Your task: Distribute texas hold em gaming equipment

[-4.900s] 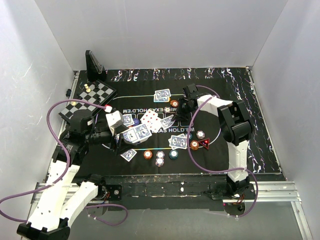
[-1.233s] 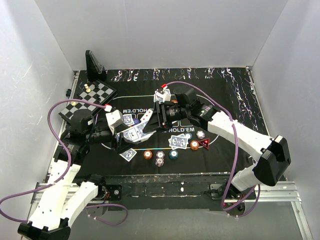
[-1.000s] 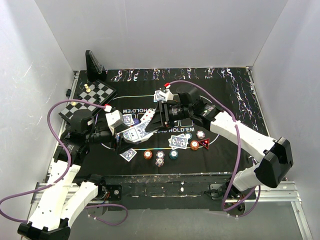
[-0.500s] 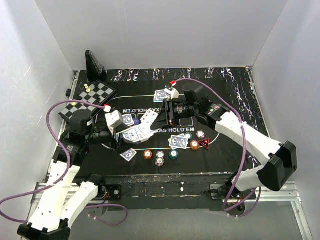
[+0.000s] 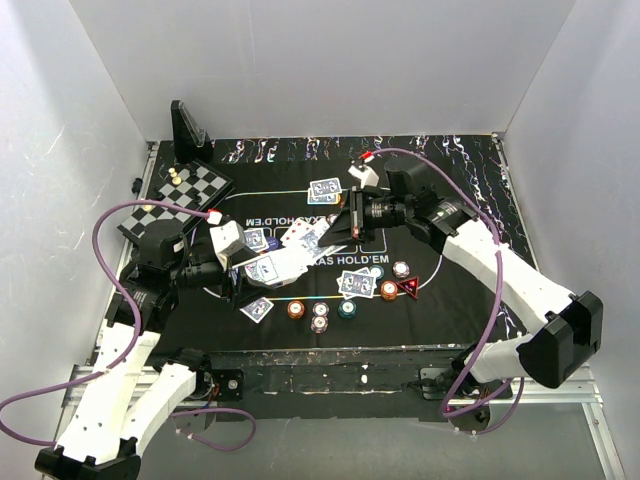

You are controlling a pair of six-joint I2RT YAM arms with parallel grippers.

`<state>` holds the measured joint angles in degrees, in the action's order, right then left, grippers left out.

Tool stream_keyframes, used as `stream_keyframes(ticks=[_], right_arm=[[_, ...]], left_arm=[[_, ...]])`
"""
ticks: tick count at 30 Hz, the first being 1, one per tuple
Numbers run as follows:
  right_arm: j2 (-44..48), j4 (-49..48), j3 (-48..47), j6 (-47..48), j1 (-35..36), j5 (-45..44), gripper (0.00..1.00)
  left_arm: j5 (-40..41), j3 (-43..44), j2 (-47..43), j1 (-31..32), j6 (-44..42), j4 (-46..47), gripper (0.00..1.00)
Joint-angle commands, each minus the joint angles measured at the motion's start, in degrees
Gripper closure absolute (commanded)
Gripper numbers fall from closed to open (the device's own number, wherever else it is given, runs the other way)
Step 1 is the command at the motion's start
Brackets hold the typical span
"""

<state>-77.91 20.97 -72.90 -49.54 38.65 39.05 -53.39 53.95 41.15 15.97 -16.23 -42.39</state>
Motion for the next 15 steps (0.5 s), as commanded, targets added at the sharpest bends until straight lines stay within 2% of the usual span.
stream_keyframes(ticks=[1, 8, 12, 15], right_arm=[[3.0, 0.7, -1.6, 1.4, -3.8, 0.4, 0.99], [0.7, -0.8, 0.2, 2.6, -11.4, 2.2, 0.99], [-4.5, -0.2, 0.7, 5.7, -13.6, -0.8, 0.99], [-10.4, -3.5, 2.0, 5.5, -14.9, -0.9, 0.99]], left_arm=[[-1.8, 0.7, -1.1, -0.2, -0.1, 1.3, 1.00], [-2.1, 1.1, -1.3, -0.1, 0.4, 1.4, 1.00], [-2.2, 1.2, -1.5, -0.2, 0.8, 1.5, 1.00], [-2.4, 1.3, -1.8, -0.2, 1.5, 1.9, 1.00]])
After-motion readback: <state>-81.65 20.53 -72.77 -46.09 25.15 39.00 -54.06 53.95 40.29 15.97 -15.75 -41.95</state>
